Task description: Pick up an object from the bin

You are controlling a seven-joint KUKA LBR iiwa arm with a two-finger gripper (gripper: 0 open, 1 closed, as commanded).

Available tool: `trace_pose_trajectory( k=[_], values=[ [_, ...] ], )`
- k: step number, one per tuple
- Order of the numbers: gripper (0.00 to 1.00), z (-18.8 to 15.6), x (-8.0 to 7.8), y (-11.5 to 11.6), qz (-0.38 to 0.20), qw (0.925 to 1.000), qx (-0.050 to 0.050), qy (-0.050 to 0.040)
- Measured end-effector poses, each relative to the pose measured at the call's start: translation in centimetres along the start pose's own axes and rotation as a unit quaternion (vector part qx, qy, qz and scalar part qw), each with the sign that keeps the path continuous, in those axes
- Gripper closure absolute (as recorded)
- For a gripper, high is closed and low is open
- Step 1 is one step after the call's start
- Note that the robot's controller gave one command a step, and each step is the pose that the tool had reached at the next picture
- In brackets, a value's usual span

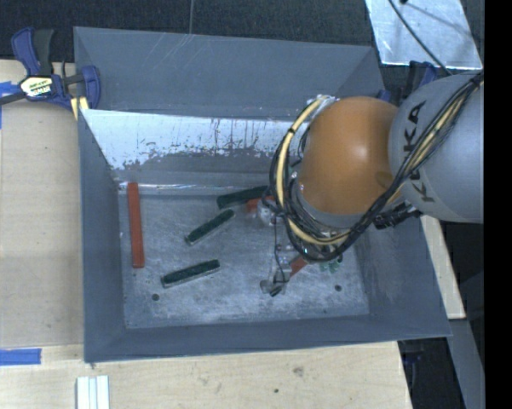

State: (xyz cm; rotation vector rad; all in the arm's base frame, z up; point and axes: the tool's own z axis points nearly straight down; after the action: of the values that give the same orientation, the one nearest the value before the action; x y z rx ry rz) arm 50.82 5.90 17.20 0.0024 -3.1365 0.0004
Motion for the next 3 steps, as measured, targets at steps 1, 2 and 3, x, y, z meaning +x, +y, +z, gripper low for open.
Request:
trace_pose_trajectory(
  k=[1, 2, 3],
  values=[
    [0.00, 10.3, -3.4, 10.0, -0.130, 0.9916, -0.001, -0.0050],
    [0.00, 7.0, -1.5, 11.3, -0.107, 0.9943, -0.001, -0.0050],
    [0.00, 7.2, -0.6, 11.9, -0.132, 0.9913, 0.000, -0.0018]
  ],
)
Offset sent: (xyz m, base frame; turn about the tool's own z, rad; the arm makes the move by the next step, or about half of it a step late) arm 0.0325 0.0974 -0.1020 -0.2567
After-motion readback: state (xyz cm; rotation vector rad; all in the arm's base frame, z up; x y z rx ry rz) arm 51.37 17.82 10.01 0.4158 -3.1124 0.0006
